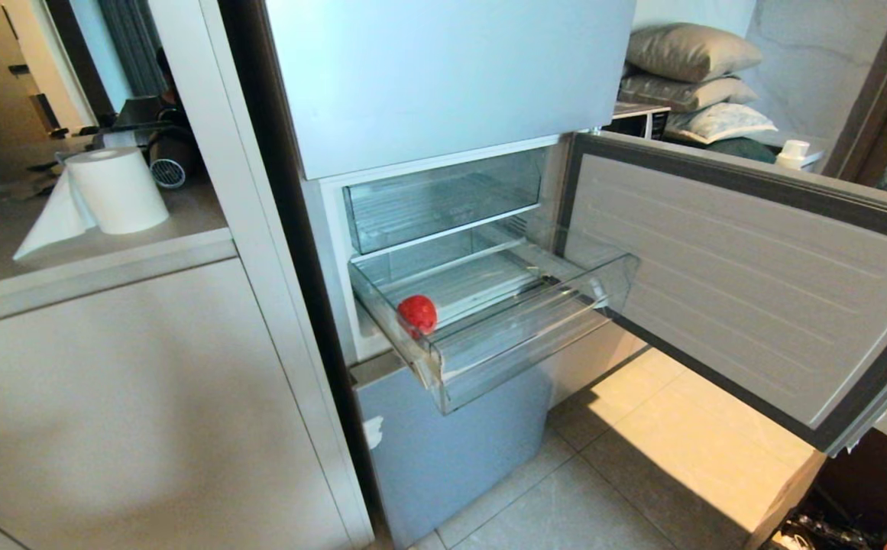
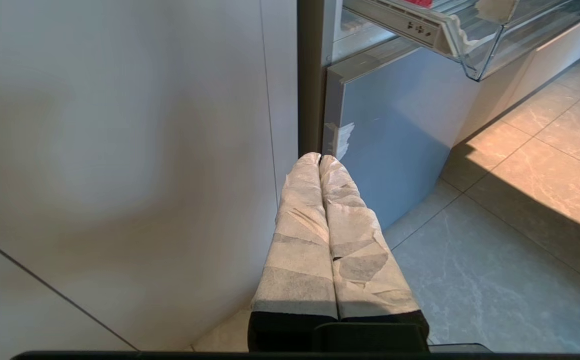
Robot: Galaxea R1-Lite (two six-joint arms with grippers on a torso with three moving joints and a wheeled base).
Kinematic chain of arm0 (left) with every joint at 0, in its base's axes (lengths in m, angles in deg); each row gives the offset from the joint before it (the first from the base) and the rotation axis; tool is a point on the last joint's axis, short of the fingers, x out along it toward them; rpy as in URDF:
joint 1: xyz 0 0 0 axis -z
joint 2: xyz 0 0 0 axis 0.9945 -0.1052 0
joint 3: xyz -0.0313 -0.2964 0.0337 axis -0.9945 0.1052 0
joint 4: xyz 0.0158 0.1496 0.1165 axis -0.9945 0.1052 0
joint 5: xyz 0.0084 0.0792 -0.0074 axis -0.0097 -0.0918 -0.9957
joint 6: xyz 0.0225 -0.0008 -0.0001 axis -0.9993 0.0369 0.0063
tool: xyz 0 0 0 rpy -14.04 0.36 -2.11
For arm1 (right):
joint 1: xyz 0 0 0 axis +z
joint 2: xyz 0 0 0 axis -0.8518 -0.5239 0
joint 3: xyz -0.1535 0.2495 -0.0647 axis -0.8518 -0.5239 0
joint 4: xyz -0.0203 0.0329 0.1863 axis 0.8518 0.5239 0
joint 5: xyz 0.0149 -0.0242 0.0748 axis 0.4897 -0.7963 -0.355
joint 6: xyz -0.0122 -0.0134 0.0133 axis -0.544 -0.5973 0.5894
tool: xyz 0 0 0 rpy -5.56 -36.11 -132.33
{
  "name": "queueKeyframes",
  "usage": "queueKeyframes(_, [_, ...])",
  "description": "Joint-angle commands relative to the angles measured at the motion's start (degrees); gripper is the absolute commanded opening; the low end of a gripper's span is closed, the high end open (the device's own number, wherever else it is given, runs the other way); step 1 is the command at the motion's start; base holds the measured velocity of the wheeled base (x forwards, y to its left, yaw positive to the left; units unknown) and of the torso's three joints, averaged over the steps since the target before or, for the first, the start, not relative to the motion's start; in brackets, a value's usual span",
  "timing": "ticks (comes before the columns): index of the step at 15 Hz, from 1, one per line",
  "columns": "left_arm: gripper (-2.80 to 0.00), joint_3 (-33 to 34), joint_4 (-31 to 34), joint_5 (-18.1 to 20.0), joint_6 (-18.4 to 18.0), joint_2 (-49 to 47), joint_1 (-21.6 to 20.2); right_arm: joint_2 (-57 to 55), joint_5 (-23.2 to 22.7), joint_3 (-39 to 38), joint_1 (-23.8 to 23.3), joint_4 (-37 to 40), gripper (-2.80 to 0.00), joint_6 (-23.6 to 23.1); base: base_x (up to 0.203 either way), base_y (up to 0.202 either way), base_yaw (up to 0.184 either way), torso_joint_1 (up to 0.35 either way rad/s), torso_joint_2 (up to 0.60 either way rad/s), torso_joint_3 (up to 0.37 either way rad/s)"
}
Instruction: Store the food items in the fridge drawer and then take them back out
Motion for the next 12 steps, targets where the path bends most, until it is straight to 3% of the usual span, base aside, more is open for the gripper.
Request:
queueKeyframes(1, [-2.8,0.01,0.03,-0.01,0.06,0.01,-0.02,11.49,1.86,-1.68,-1.71,5.34,-2.8,-1.58,0.0,0.0,0.0,0.0,0.0,0.0])
queueKeyframes(4, [-2.8,0.01,0.03,-0.02,0.24,0.01,-0.02,18.03,3.74,-1.72,-2.46,8.09,-2.8,-1.07,0.0,0.0,0.0,0.0,0.0,0.0])
queueKeyframes(7, [-2.8,0.01,0.03,-0.1,0.24,0.01,-0.02,17.87,5.43,-1.76,-2.56,8.02,-2.8,4.49,0.0,0.0,0.0,0.0,0.0,0.0])
queueKeyframes(12, [-2.8,0.01,0.03,-0.1,0.24,0.01,-0.02,17.79,5.57,-1.81,-2.56,8.02,-2.8,4.76,-0.001,-0.001,0.011,0.002,0.0,0.0])
